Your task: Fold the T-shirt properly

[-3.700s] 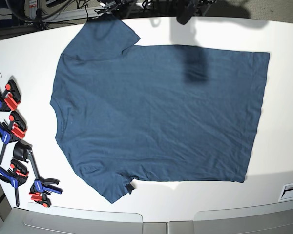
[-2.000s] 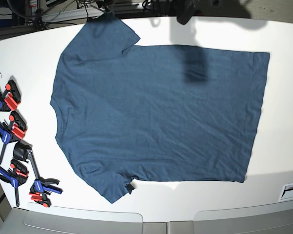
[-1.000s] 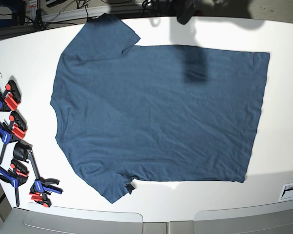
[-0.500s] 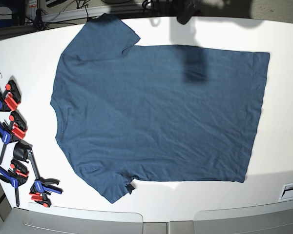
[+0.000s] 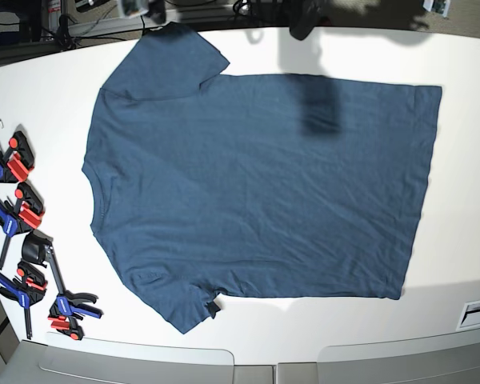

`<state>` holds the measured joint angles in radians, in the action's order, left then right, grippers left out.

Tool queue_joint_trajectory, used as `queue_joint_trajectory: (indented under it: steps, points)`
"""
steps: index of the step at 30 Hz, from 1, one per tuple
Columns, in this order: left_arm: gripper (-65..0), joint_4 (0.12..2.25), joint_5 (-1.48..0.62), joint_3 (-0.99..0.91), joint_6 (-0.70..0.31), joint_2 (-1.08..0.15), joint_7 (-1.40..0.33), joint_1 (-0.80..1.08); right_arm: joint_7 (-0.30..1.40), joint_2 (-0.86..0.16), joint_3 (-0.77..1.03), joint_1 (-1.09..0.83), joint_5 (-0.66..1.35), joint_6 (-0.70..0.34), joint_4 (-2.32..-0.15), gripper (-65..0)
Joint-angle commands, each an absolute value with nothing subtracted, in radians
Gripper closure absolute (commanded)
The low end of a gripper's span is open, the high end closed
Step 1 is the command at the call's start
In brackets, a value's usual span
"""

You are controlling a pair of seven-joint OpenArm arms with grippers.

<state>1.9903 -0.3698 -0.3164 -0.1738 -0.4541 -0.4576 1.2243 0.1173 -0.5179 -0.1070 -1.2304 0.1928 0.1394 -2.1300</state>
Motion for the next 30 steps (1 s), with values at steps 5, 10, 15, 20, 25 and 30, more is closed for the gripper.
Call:
queue_joint_trajectory:
  steps: [5,10,15,20,25,30]
  points:
    - [0.0,2.006,-0.376,-0.327,-0.192,-0.458,-0.438,1.241,0.081,-0.456,0.027,-1.238,0.274,0.142,-2.238,0.0]
    - [0.0,2.006,-0.376,-0.327,-0.192,-0.457,-0.395,1.237,0.080,-0.347,0.161,-1.169,0.416,0.138,-2.272,0.0]
    - [0.0,2.005,-0.373,-0.327,-0.192,-0.457,-0.395,1.197,0.185,-0.259,0.263,-1.069,0.549,0.125,-2.271,0.0]
    - [0.0,2.005,-0.369,-0.327,-0.192,-0.432,-0.395,1.151,0.402,-0.210,0.381,-0.976,0.688,-0.023,-2.263,0.0]
    - [0.0,2.005,-0.369,-0.327,-0.196,-0.404,-0.396,1.125,0.488,-0.159,0.554,-0.925,0.897,-0.191,-2.233,0.0]
    - [0.0,2.005,-0.369,-0.327,-0.195,-0.402,-0.395,1.125,0.582,-0.141,0.726,-0.854,1.167,-0.333,-2.056,0.0]
